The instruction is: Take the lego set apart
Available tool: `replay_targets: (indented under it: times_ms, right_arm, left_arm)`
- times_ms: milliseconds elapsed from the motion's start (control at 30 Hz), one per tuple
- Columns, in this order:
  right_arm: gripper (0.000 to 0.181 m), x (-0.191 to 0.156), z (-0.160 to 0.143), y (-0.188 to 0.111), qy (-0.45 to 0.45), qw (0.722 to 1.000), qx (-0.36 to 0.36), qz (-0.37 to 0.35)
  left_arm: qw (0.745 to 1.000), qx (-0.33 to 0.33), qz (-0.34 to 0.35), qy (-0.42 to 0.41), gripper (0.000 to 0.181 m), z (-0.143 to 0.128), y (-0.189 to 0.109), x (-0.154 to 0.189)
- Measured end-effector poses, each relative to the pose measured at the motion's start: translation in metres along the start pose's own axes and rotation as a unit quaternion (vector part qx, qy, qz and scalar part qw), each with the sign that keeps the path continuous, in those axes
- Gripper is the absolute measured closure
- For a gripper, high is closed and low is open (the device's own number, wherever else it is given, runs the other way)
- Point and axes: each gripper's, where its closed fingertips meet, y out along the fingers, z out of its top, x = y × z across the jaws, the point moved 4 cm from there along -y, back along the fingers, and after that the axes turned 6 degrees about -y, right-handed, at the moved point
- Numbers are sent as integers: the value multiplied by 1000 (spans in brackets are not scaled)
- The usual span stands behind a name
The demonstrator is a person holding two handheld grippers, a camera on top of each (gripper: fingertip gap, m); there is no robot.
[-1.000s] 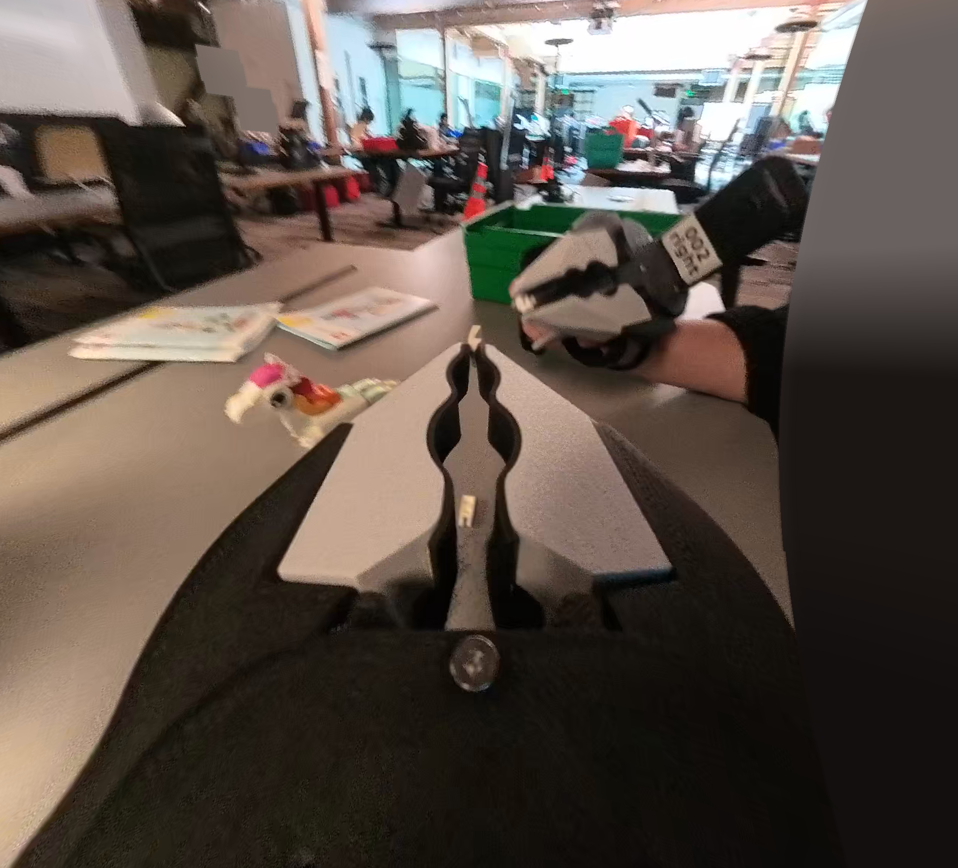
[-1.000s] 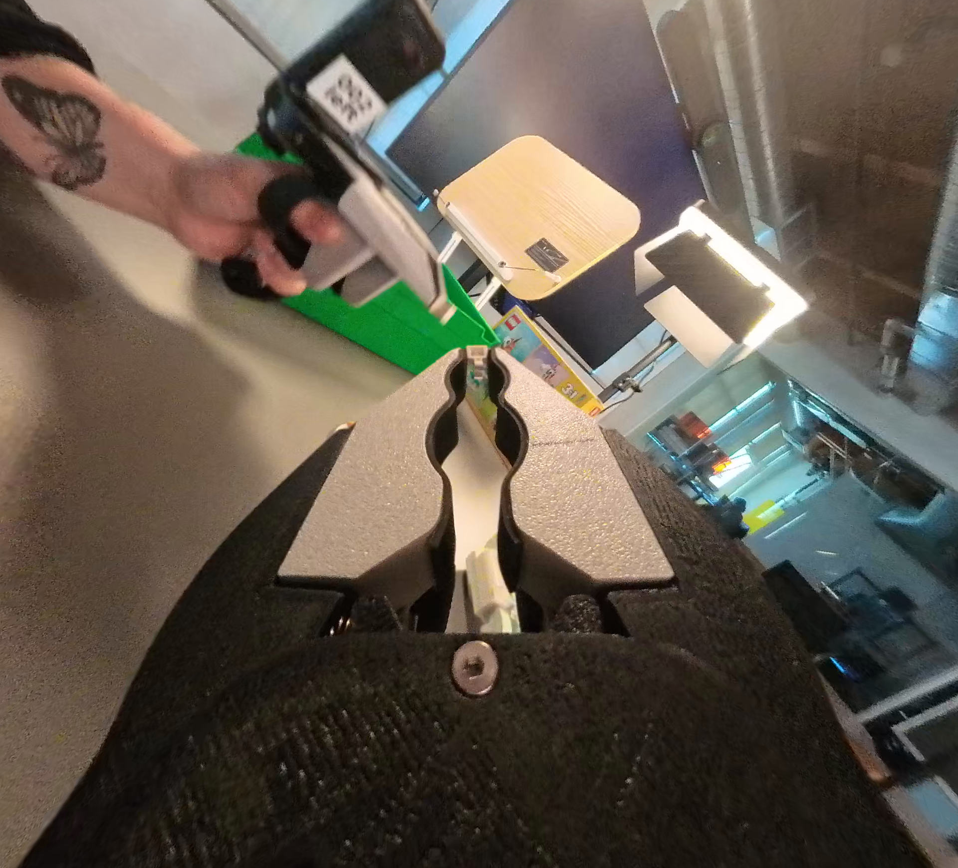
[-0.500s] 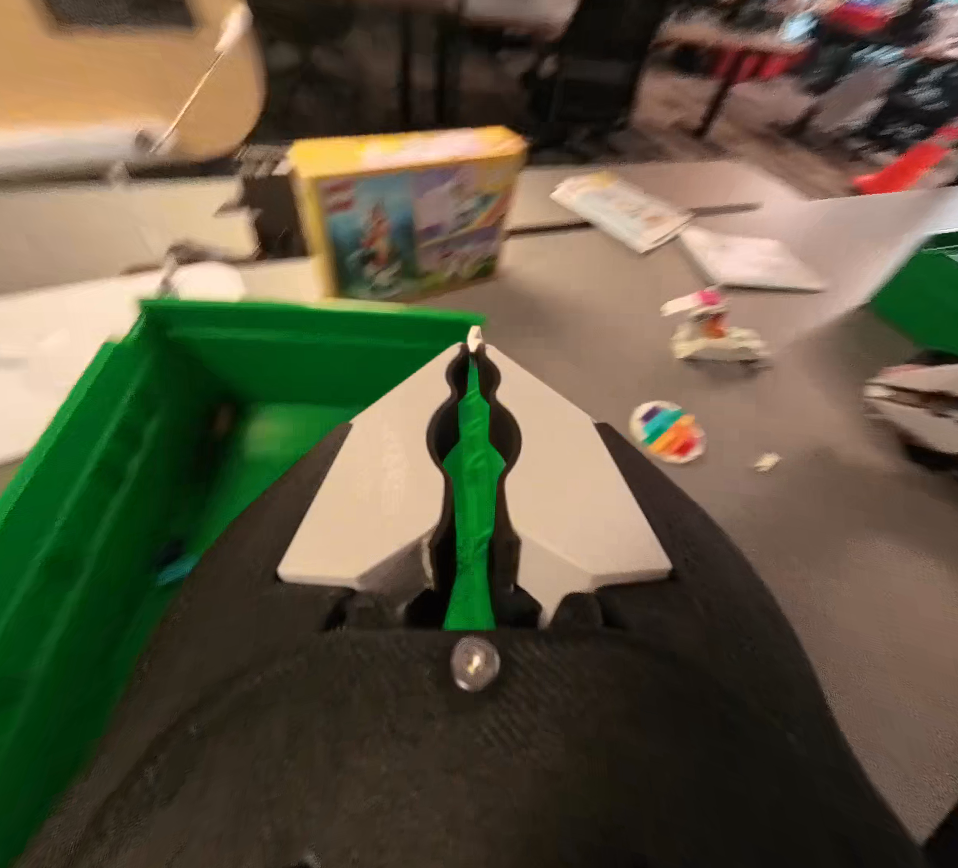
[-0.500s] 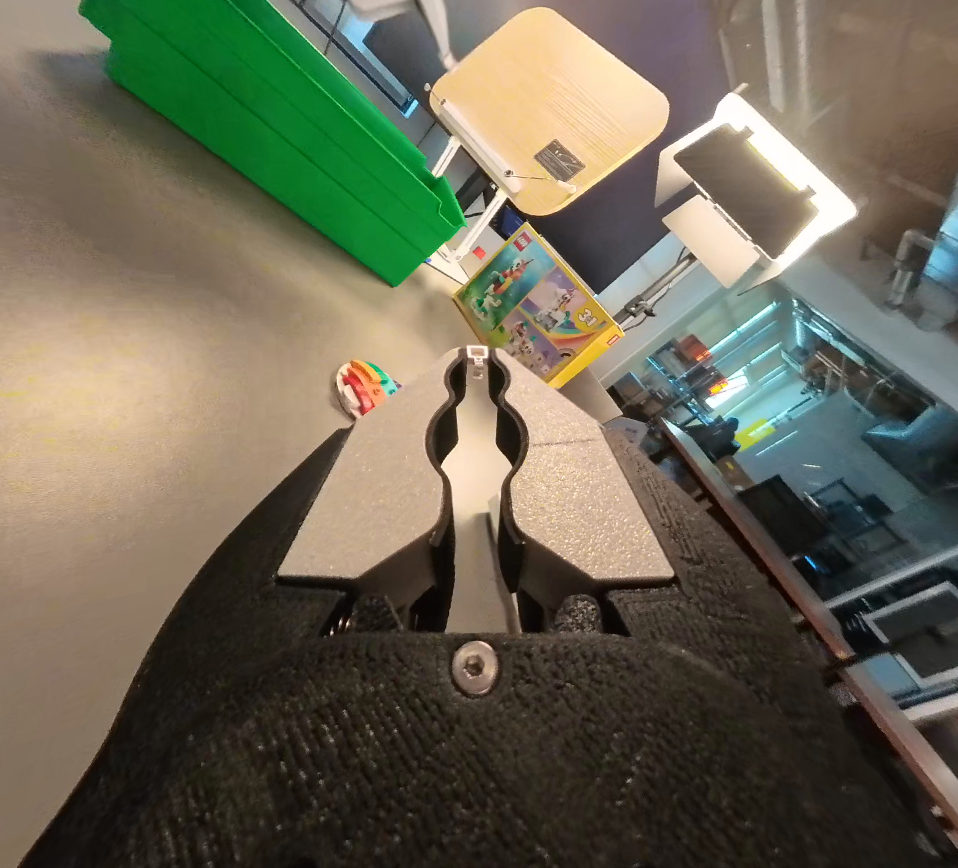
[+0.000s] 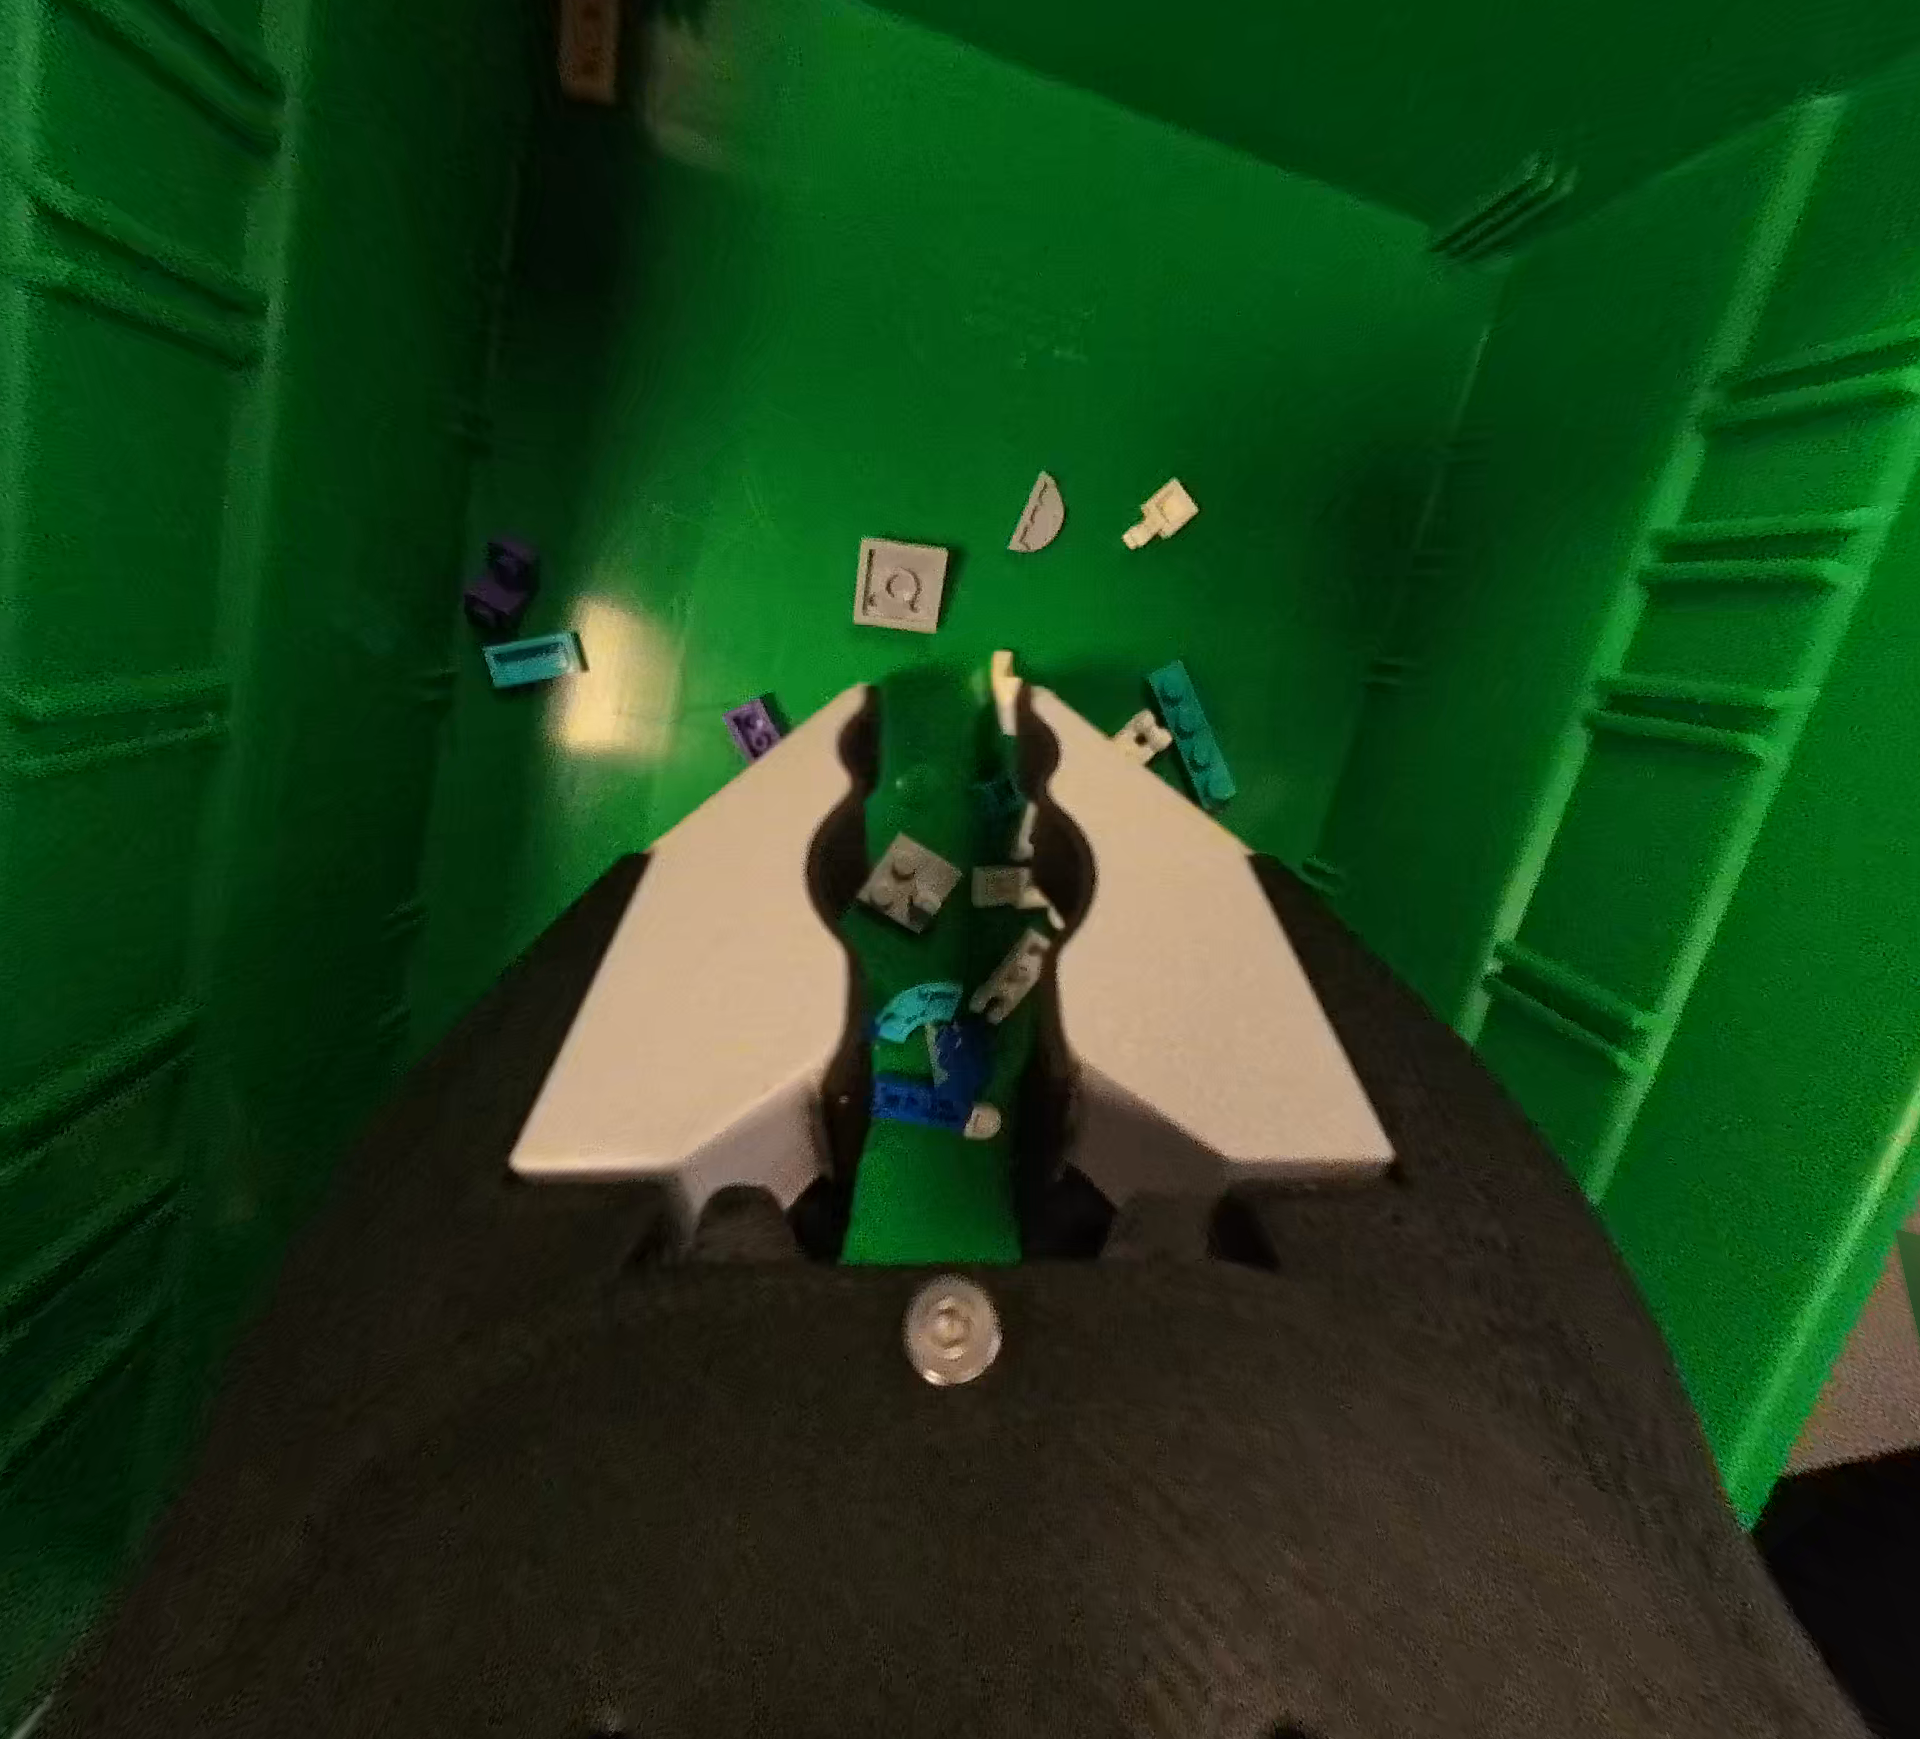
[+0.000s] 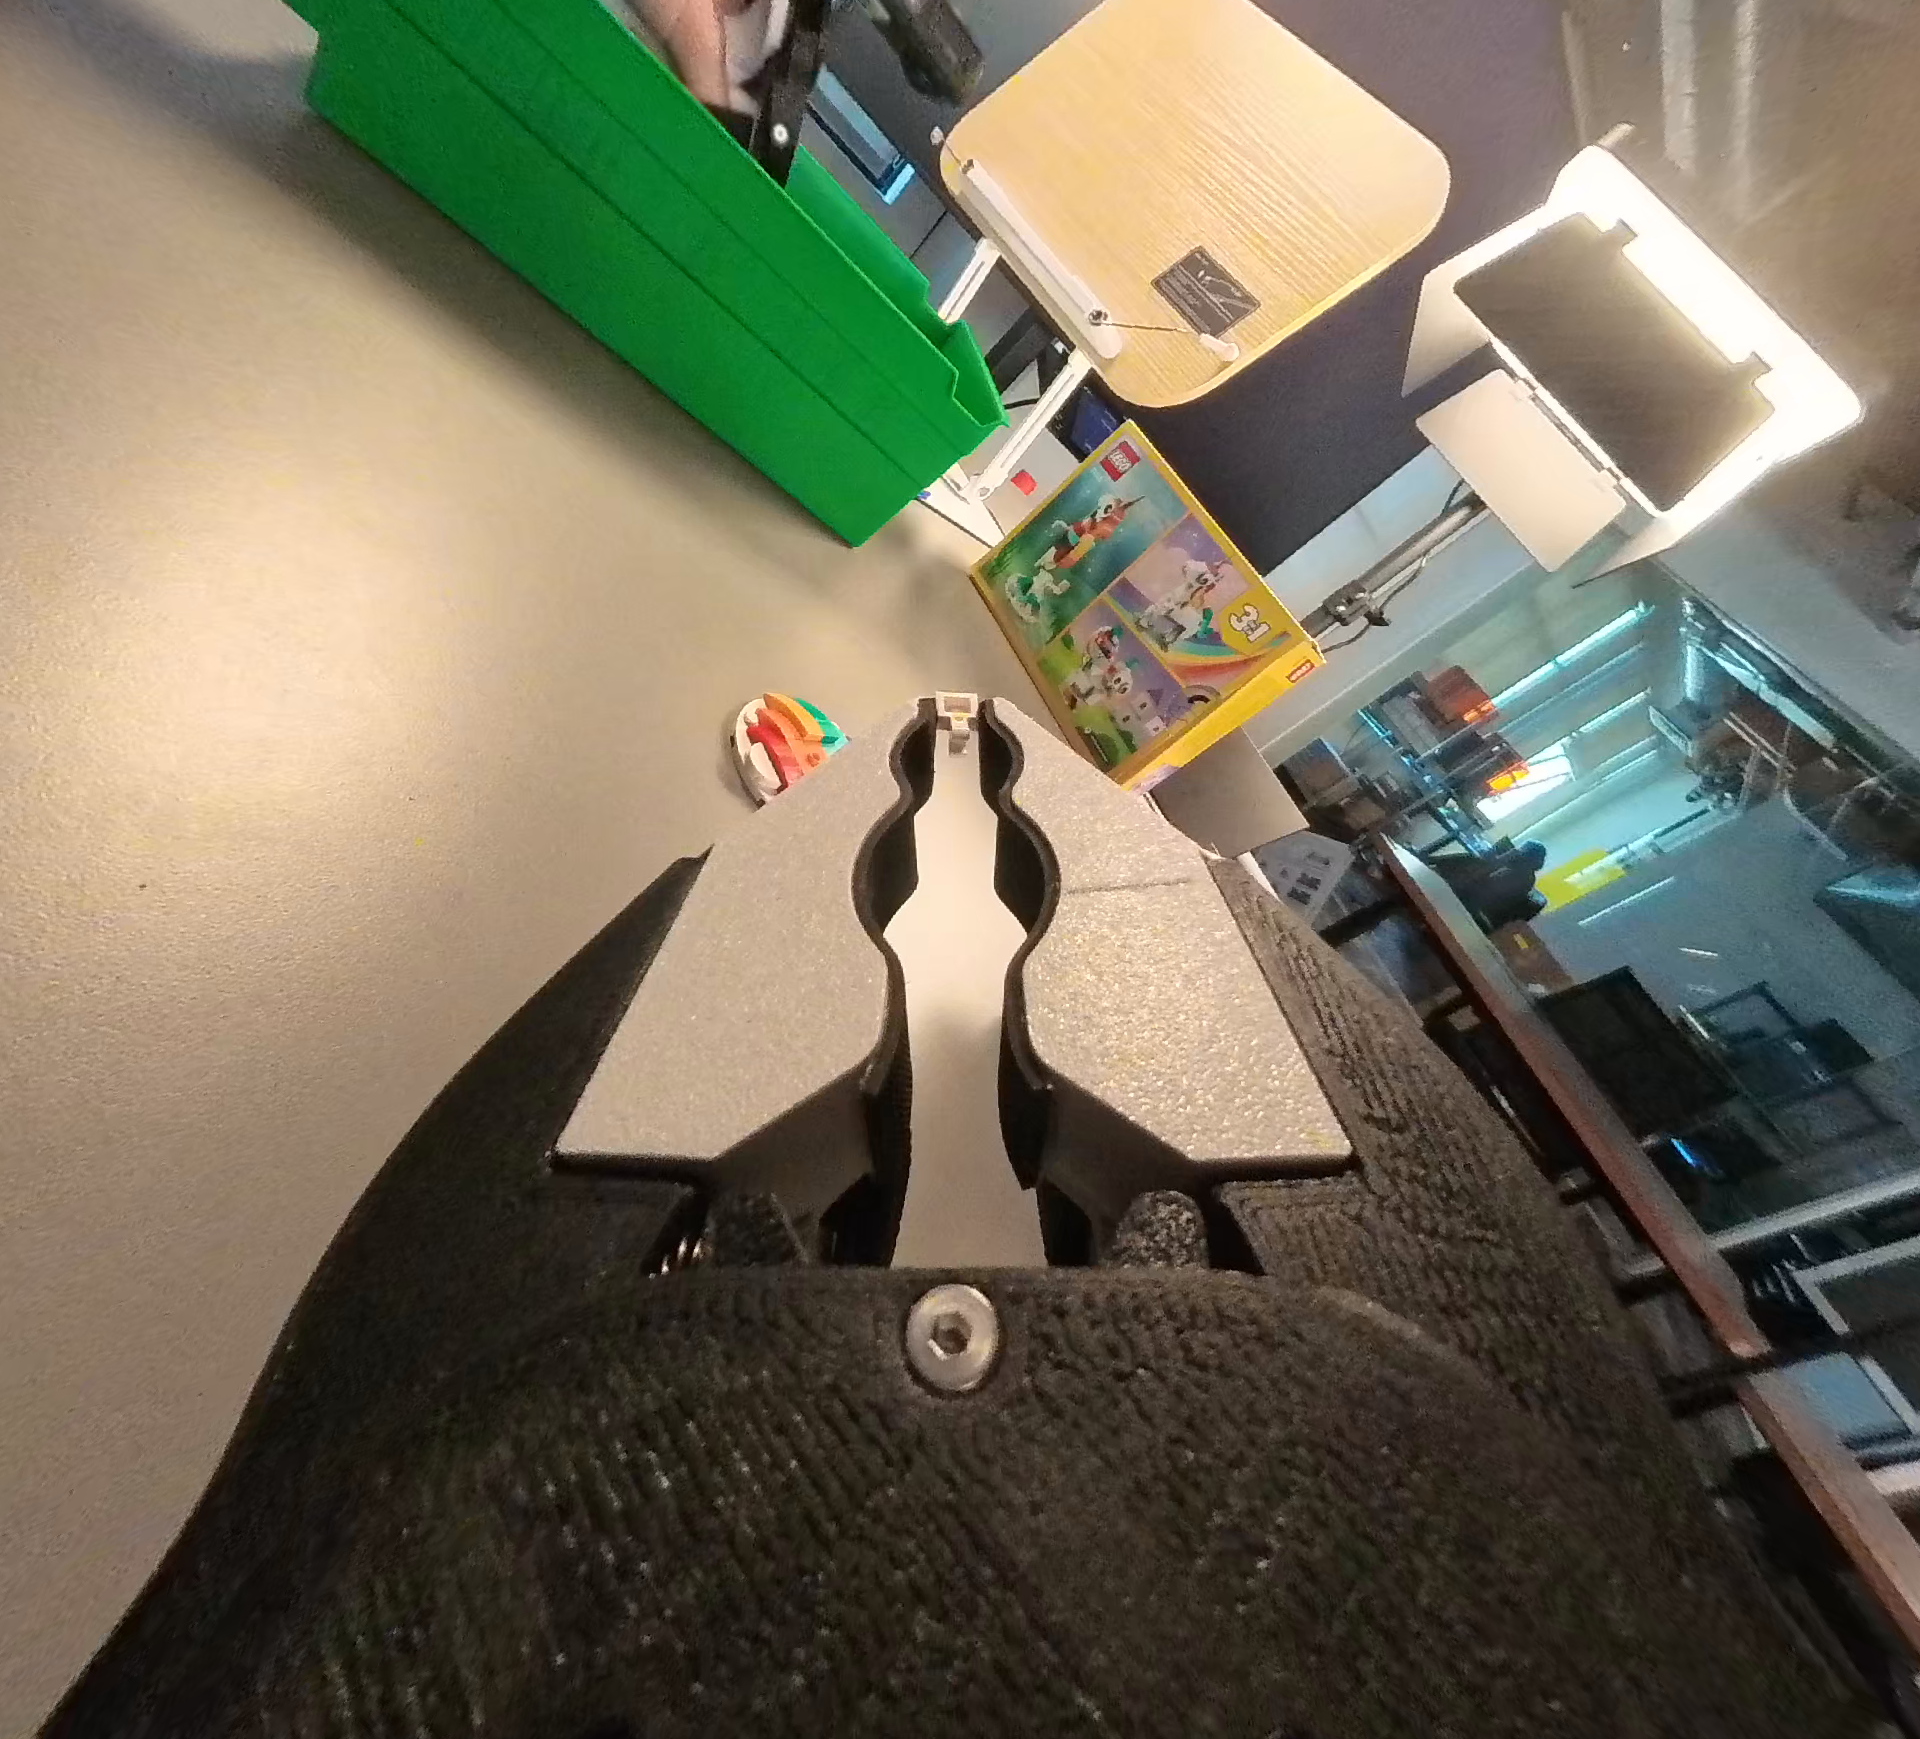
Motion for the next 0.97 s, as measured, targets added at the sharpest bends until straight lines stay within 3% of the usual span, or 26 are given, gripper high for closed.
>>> replay_targets:
  times_ms: [167,333,433,567,633,700,767,833,900,967]
  right_arm:
    - [175,0,1,0,2,1000,1,3]
    - [175,-2,2,0,-2,1000,3,6]
    - [175,-2,3,1,-2,1000,4,7]
    - [175,-1,4,0,-9,1000,7,1]
    - [175,0,7,-3,-28,1000,12,-8]
    - [175,2,11,-5,-55,998,18,-21]
    - [175,1,16,-6,-78,996,28,-30]
    - [175,-1,22,-8,-90,994,47,-32]
    - [175,-5,30,-10,-84,993,74,-24]
    - [175,-6,36,-12,-67,993,100,-16]
  left_arm:
    - [999,22,-2,-25,122,3,3,8]
    - [999,42,14,-20,105,3,4,32]
    - [997,77,27,-4,104,14,1,62]
    - [980,169,94,50,108,38,-18,93]
    - [957,247,137,63,104,47,-46,98]
    - [935,323,134,63,104,47,-81,109]
    - [911,396,77,86,106,42,-113,138]
    - [888,431,-63,144,114,26,-134,192]
    - [855,403,-237,224,123,-4,-142,253]
    - [829,316,-370,276,131,-40,-136,297]
